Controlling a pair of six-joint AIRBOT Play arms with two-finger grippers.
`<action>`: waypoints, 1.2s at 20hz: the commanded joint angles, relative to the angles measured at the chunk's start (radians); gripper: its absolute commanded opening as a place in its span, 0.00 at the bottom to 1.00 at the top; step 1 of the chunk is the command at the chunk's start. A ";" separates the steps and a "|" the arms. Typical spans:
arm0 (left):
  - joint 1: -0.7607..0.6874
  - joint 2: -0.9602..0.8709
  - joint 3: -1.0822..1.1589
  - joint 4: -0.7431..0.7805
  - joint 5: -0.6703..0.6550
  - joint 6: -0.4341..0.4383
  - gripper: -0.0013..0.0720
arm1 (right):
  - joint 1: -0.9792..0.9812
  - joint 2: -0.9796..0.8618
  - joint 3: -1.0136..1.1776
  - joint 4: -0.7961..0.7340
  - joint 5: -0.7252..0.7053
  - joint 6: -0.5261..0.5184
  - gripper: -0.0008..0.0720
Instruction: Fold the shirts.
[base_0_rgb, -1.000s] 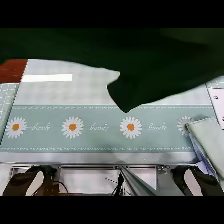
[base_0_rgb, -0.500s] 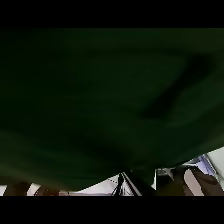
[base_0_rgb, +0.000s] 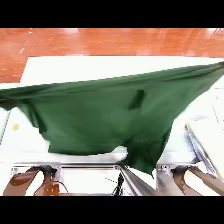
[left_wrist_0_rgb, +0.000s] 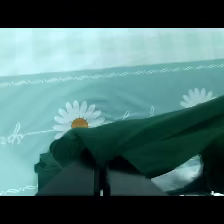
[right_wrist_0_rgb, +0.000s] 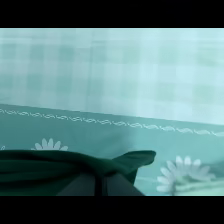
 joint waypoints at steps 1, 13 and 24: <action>0.000 -0.163 -0.183 -0.060 0.245 0.063 0.07 | 0.109 -0.201 -0.043 -0.026 -0.222 -0.008 0.07; -0.006 -0.775 -0.179 -0.402 1.010 0.273 0.07 | 0.136 -0.596 -0.044 0.038 -0.806 0.101 0.07; 0.108 -0.855 -0.133 -0.253 0.512 0.183 0.07 | 0.137 -0.644 -0.044 -0.044 -0.295 0.024 0.07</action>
